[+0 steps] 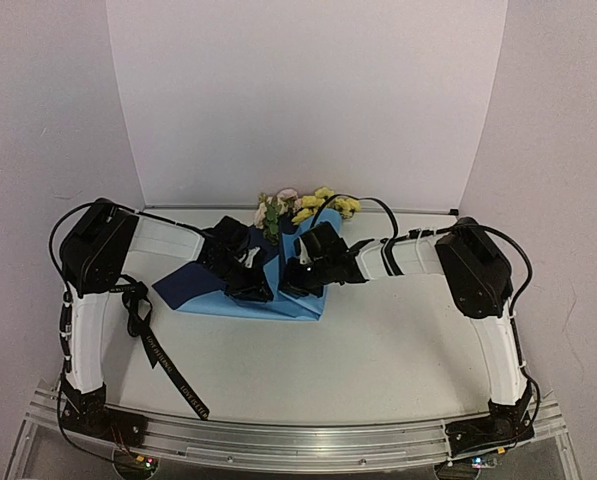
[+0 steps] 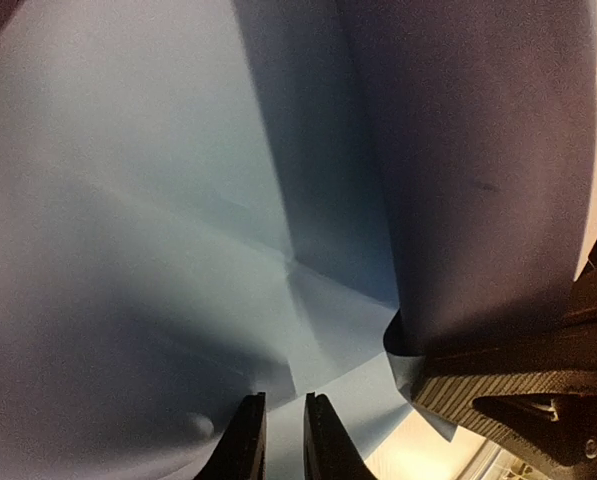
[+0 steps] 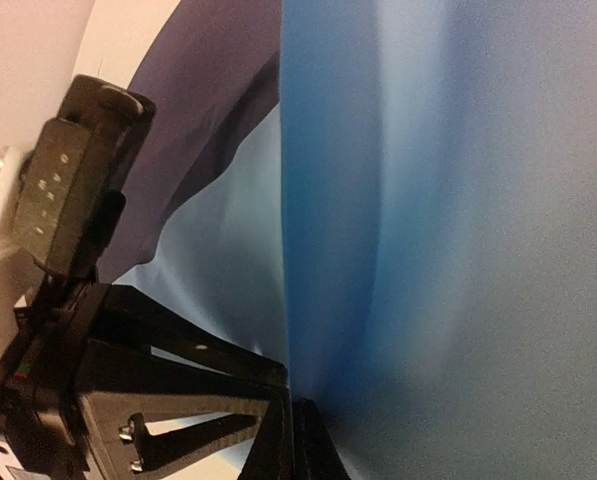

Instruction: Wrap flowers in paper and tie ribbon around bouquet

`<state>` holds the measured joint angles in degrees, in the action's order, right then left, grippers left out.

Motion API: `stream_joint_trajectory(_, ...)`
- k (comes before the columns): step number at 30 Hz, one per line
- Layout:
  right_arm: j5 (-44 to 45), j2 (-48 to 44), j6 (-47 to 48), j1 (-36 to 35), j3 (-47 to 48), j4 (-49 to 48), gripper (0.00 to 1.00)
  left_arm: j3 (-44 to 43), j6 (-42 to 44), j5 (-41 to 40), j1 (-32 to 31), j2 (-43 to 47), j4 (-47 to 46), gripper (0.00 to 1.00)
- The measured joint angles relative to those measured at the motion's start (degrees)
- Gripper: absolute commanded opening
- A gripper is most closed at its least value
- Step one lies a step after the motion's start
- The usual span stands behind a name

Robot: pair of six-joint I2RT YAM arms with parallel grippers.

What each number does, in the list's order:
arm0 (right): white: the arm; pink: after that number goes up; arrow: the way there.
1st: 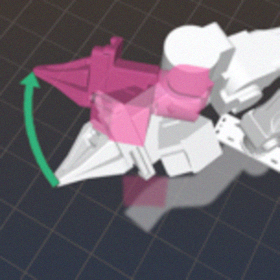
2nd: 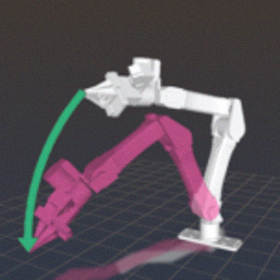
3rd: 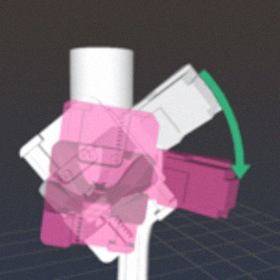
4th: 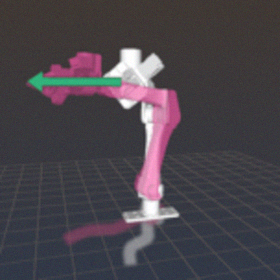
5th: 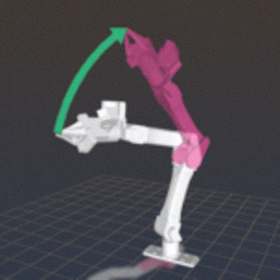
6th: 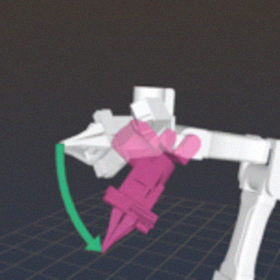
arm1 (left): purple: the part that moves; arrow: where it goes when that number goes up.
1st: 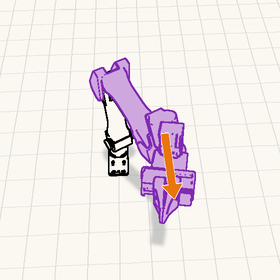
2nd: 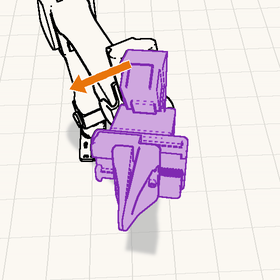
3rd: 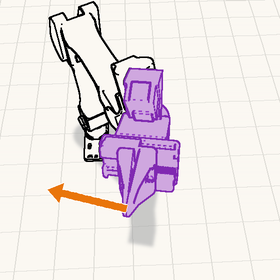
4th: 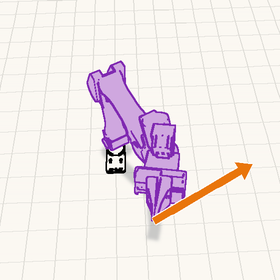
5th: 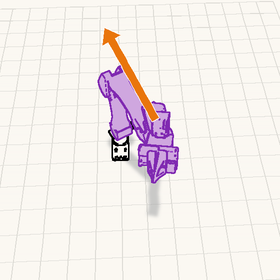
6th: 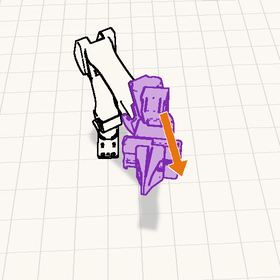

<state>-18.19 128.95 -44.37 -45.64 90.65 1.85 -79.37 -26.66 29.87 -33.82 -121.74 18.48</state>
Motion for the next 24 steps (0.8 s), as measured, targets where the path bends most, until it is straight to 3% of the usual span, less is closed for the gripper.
stream_joint_trajectory(3,0.1,0.1,0.0,0.0,0.0,0.0,0.0,0.5,-1.1,-1.0,1.2,1.7,-0.4,0.42)
stream_joint_trajectory(7,0.3,0.2,0.0,-0.1,0.0,0.0,0.0,-0.7,-3.9,-2.4,3.5,4.7,-1.2,0.52)
stream_joint_trajectory(17,1.7,0.5,0.7,-0.7,0.1,0.4,0.0,-30.6,-4.7,-10.1,5.2,-5.4,5.3,0.55)
stream_joint_trajectory(24,2.5,0.5,1.0,-0.8,0.1,1.1,0.0,-37.8,-3.4,-13.1,3.6,-13.8,11.8,0.54)
